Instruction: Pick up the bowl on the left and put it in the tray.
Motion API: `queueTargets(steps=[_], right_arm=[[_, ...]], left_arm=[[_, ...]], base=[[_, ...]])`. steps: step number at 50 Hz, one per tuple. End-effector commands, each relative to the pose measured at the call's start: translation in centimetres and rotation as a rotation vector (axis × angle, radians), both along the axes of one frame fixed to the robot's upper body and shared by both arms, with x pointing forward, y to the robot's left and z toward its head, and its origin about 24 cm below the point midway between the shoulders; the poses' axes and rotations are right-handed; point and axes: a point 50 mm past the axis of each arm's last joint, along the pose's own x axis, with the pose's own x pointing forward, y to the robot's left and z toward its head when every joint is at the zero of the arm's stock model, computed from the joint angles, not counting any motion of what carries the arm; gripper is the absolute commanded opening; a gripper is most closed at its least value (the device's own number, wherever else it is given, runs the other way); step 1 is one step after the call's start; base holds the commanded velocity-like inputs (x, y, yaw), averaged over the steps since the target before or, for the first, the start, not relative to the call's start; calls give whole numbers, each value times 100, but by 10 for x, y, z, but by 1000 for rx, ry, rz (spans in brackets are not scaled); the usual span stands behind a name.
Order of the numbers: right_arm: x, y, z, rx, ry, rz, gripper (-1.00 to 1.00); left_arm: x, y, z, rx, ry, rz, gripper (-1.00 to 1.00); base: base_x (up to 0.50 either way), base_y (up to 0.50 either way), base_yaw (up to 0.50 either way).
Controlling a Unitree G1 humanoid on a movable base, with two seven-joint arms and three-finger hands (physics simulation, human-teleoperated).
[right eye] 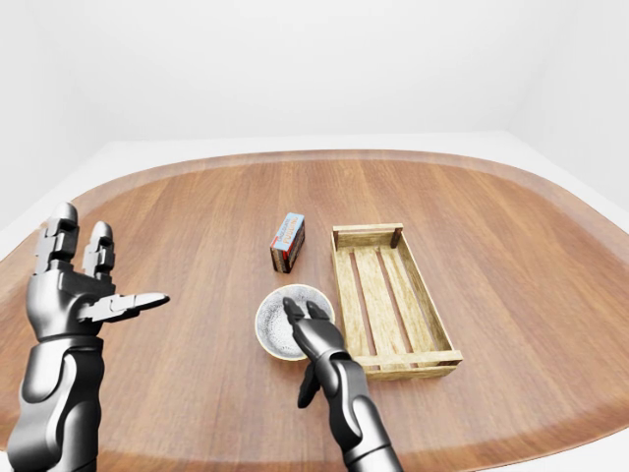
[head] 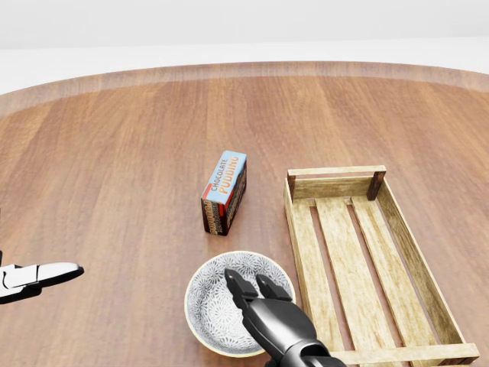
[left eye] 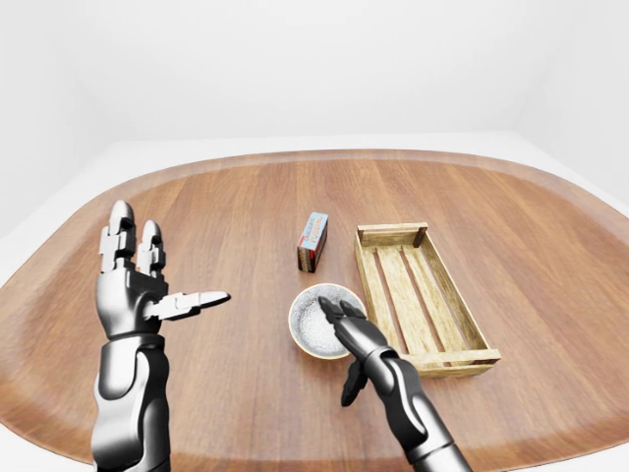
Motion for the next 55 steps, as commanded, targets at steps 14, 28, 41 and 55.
queueTargets(steps=[14,28,41,55], right_arm=[[3,1,-8,-34,25,5,100],[9,8,-5,-50,18,28,100],[10,14,-5,-57,20,46,100],[13,16,-14,-39,44,26,100]], left_arm=[[1,1,-1,-2,3,4,100],[2,1,-2,-4,11,1,100],[2,1,-2,-5,7,1,100],[1,1,0,-4,0,0,100]], base=[[0,0,0],[0,0,0],[0,0,0],[0,0,0]])
